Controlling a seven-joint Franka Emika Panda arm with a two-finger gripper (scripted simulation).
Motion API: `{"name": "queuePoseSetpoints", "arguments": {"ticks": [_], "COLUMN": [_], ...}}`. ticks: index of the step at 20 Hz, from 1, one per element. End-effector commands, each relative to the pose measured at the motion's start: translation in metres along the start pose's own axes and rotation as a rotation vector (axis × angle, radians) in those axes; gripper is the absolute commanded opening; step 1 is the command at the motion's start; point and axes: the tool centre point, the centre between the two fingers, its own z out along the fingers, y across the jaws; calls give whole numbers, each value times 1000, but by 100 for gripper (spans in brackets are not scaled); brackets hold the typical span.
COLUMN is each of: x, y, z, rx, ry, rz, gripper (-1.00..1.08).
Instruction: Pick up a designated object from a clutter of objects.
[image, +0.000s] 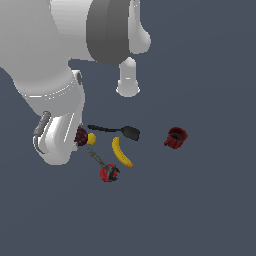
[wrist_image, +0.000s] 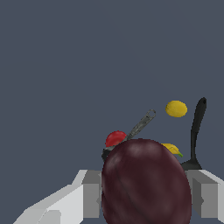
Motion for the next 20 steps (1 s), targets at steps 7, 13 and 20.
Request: {"name": "queuePoseSetpoints", "arguments": {"ticks": [7, 13, 20], "x": [19, 25, 28], "y": [-18, -25, -28], "z": [-37, -49, -53], "rx": [0, 0, 0], "ry": [0, 0, 0], "rz": [0, 0, 0], "gripper": [-100, -100, -100]}}
